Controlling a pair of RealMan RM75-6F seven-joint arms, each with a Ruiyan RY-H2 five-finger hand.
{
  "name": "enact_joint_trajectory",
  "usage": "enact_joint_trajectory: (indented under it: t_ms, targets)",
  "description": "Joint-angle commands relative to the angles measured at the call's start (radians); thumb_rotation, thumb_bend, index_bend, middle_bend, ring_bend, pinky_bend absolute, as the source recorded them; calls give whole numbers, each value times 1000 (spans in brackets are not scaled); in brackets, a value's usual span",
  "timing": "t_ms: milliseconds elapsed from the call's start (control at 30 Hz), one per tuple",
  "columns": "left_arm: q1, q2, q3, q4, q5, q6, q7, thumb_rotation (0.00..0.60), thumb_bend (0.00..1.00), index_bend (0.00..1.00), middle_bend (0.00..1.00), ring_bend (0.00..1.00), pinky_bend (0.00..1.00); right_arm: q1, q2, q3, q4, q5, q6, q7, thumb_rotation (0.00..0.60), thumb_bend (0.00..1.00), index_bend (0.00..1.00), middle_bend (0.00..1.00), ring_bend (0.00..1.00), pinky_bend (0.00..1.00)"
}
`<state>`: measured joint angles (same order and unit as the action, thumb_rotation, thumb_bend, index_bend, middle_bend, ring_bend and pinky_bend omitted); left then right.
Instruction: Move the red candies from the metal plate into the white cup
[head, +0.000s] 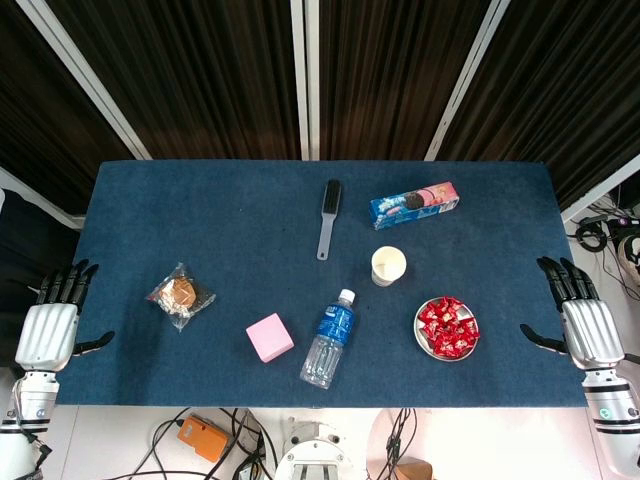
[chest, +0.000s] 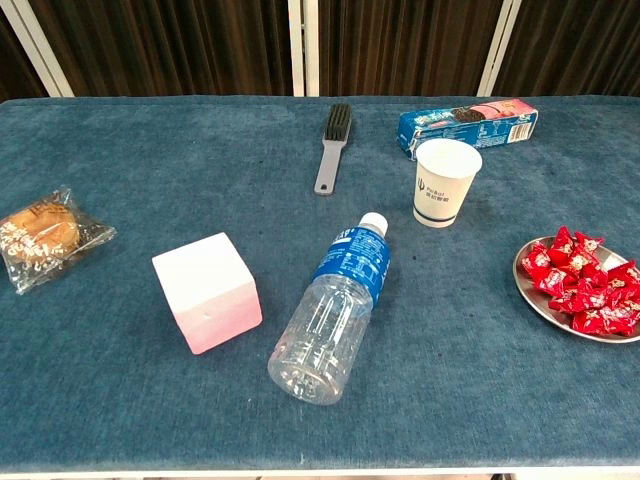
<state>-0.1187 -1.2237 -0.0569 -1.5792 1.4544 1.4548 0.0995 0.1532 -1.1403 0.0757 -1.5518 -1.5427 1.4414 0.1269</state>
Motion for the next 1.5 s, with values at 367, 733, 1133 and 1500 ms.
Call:
enact_joint_trajectory:
  t_ms: [367,733,1133,1500]
  targets:
    - [2,5,0,-17,15,18,7,600,0,15,0,0,0,119,39,-83,-19,-130,-207,-119,600,341,369,875,998,1000]
    - [10,5,2,-18,20,33,3,600,0,15,0,0,0,225,-79,-113,82,-151,-368,-127,600,407,492,924,1000,1000]
    - [17,2,4,-5,18,38,-7,600,0,16,0,0,0,285,-133,-138,121,-145,-446,-133,600,499,476,924,1000,1000]
    - [21,-1,4,7,15,39,-16,600,0,15,0,0,0,299,-149,-108,146,-113,-399,-102,600,713,670,936,1000,1000]
